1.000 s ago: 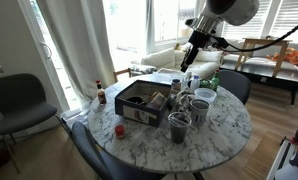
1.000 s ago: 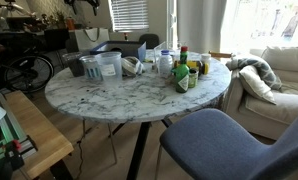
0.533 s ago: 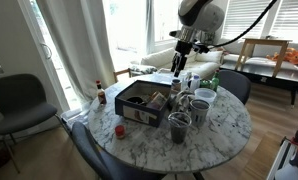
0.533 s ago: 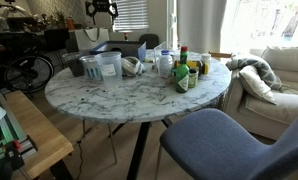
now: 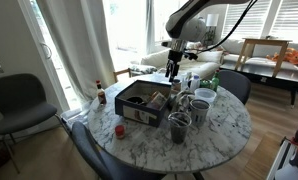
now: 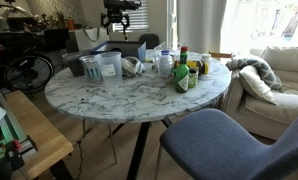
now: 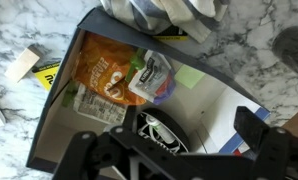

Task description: Move the packet to the clear storage box

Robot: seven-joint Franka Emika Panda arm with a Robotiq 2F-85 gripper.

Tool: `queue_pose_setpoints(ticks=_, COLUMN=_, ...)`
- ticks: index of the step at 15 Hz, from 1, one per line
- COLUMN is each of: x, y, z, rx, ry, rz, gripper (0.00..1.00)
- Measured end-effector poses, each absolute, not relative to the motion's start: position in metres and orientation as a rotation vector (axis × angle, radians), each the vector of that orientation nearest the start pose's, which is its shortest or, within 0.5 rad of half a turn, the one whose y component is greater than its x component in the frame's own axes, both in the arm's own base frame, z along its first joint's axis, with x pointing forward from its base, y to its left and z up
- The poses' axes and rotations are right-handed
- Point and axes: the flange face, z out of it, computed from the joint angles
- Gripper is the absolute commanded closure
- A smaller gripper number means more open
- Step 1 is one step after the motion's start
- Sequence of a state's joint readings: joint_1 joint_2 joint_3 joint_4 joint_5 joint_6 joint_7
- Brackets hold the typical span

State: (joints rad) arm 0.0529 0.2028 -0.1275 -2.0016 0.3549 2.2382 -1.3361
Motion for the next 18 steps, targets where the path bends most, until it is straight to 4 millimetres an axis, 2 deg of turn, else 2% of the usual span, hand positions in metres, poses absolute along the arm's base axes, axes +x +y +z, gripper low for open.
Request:
queue_pose_setpoints(ticks=7, x=0.6, y=-0.025, z=0.362, rx=-2.557, ry=-1.487, rz=-0.316, gripper=0.0)
queue_pose_setpoints(ticks=9, x=0.605, y=-0.018, z=0.347, rx=-2.571, ry=-1.491, rz=-0.324, gripper=0.0)
queue_pose_setpoints(ticks=12, x=0.614, y=-0.006, z=0.316, rx=-2.606, ry=-1.508, rz=-0.316, gripper=0.0)
queue_pose_setpoints(ticks=15, x=0.619, y=-0.001, z=0.285, rx=-2.643, ry=-1.516, rz=-0.289, gripper=0.0)
queue_pose_setpoints(ticks=18, x=0.623, y=0.001, z=0.264, rx=-2.659, ry=-1.544, rz=-0.268, gripper=0.0)
